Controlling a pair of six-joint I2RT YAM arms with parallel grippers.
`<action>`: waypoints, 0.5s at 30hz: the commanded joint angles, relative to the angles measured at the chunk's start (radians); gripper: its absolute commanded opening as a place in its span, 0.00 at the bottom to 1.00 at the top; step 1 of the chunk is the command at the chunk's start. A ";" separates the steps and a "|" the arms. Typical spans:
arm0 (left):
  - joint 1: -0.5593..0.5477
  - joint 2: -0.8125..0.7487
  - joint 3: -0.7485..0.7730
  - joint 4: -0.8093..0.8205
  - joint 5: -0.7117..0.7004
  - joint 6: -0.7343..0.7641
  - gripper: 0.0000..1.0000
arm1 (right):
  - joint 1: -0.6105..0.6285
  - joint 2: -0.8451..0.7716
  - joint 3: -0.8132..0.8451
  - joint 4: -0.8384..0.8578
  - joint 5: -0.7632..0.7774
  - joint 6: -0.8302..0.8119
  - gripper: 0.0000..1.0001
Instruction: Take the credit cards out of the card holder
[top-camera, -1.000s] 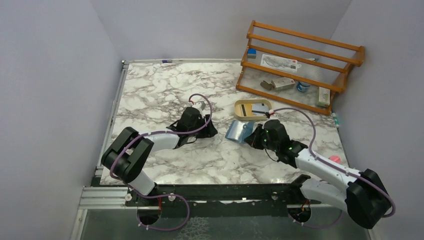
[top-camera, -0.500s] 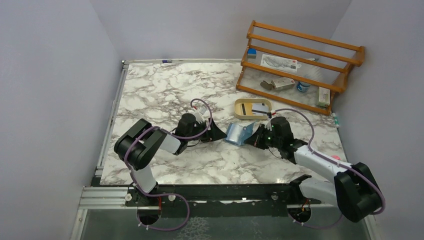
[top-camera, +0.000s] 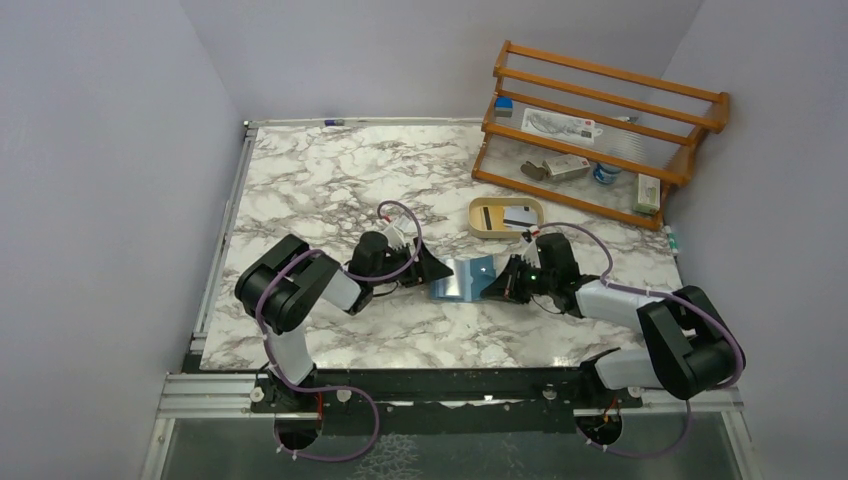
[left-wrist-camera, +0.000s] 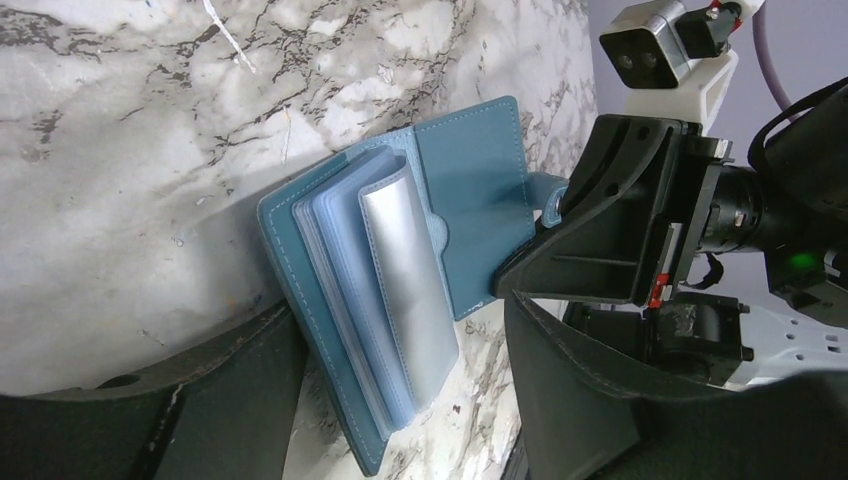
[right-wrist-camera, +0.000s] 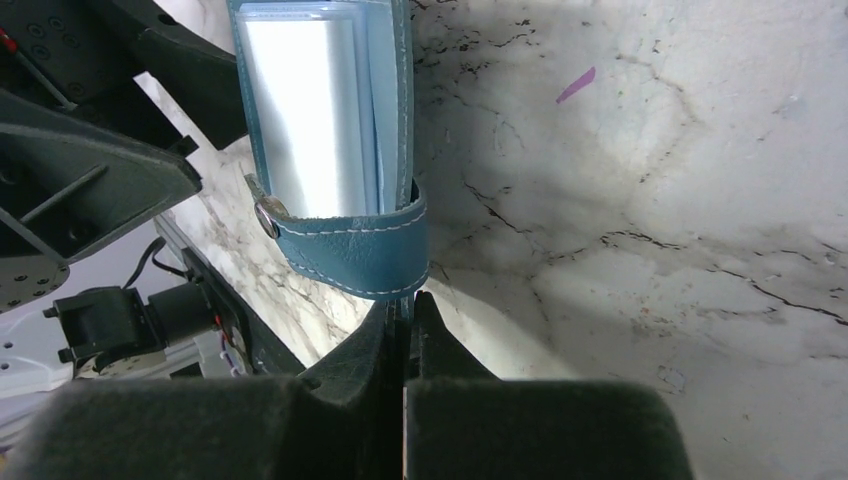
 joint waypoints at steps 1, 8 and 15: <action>0.002 -0.016 -0.030 0.049 0.011 -0.023 0.67 | -0.012 0.016 0.005 0.028 -0.045 -0.014 0.01; 0.029 -0.063 -0.075 0.058 -0.025 -0.049 0.45 | -0.021 0.038 -0.015 0.050 -0.056 -0.018 0.01; 0.049 -0.015 -0.100 0.190 -0.002 -0.111 0.19 | -0.023 0.053 -0.011 0.063 -0.067 -0.022 0.01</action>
